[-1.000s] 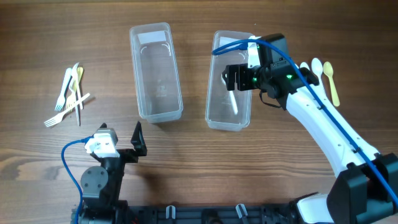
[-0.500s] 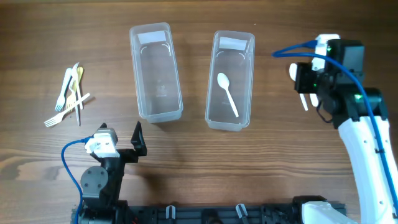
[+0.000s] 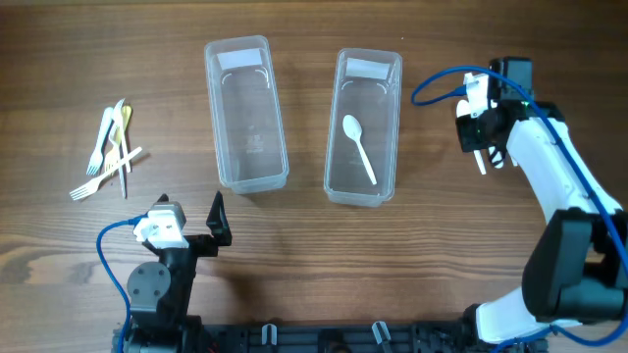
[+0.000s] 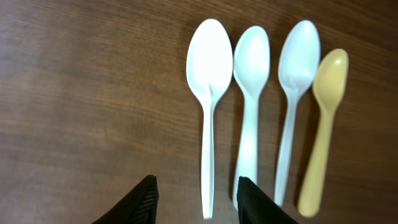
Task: Pack container
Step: 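Return the right gripper to the spoons and grasp another white spoon, then drop the white spoon into the right container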
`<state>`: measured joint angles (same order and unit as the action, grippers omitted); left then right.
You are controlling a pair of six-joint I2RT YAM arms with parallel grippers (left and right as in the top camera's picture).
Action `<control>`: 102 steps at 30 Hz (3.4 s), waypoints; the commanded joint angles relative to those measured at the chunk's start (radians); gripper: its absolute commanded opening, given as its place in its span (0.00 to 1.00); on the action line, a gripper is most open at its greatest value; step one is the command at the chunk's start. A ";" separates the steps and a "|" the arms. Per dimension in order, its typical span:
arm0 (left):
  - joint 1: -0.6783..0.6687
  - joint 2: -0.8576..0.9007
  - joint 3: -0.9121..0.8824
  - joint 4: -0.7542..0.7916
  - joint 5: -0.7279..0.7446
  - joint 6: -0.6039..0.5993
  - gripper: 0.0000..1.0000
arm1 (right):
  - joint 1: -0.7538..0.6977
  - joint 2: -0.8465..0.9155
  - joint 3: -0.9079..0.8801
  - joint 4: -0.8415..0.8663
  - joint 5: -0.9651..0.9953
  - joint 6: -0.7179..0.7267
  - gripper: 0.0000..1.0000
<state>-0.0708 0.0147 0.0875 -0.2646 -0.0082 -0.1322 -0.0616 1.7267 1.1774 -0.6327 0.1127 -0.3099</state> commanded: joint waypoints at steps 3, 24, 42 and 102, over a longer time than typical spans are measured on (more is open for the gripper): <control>0.006 -0.008 -0.006 0.003 0.016 0.023 1.00 | -0.005 0.084 -0.011 0.055 -0.008 0.041 0.42; 0.006 -0.008 -0.006 0.003 0.016 0.023 1.00 | -0.099 0.166 -0.011 0.127 -0.159 -0.084 0.42; 0.006 -0.008 -0.006 0.003 0.016 0.023 1.00 | -0.099 0.166 -0.139 0.283 -0.159 -0.082 0.41; 0.006 -0.008 -0.006 0.003 0.016 0.023 1.00 | 0.315 -0.169 -0.040 0.184 -0.222 0.384 1.00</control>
<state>-0.0708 0.0147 0.0875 -0.2646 -0.0082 -0.1322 0.2901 1.5581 1.1347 -0.4171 -0.2459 0.1272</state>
